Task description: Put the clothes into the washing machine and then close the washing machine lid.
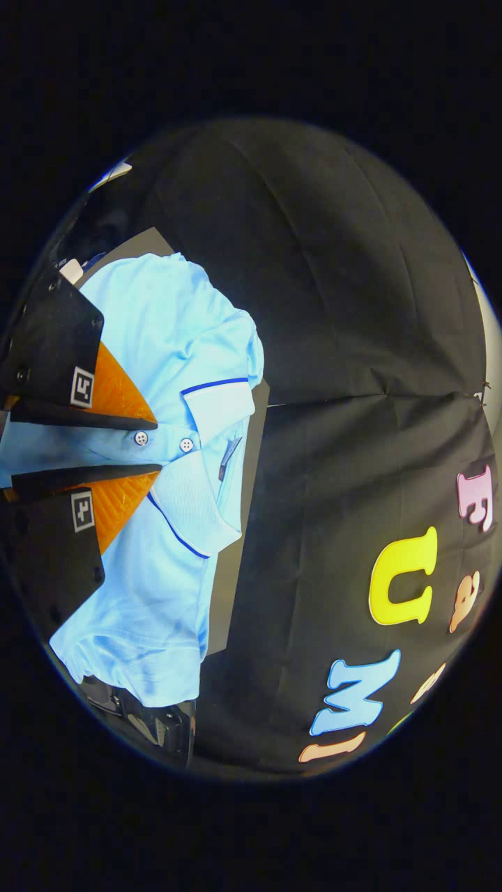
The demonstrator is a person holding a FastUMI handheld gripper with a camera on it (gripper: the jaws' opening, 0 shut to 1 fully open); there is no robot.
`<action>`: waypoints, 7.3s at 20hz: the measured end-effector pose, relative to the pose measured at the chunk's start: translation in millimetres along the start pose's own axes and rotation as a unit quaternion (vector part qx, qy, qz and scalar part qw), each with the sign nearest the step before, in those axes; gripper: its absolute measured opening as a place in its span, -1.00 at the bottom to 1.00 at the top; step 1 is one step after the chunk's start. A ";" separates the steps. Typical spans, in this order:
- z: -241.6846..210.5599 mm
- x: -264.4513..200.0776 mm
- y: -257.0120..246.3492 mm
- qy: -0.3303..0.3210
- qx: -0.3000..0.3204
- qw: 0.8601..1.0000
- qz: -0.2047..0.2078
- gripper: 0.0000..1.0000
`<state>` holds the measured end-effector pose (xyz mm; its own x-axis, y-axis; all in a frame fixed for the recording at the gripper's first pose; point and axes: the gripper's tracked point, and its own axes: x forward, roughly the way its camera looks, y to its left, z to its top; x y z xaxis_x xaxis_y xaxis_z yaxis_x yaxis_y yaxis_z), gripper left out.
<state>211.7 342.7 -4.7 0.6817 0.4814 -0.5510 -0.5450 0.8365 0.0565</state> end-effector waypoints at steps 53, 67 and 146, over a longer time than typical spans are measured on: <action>5.9 -174.3 -241.5 -0.164 0.076 0.969 -0.167 -0.97; -27.6 -216.9 -317.5 -0.160 0.101 0.953 -0.237 -0.98; -6.0 -78.1 -410.5 -0.188 0.116 0.942 -0.252 0.93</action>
<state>379.2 -39.9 10.1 0.9739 0.0296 -0.2252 -0.0137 0.9973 0.0718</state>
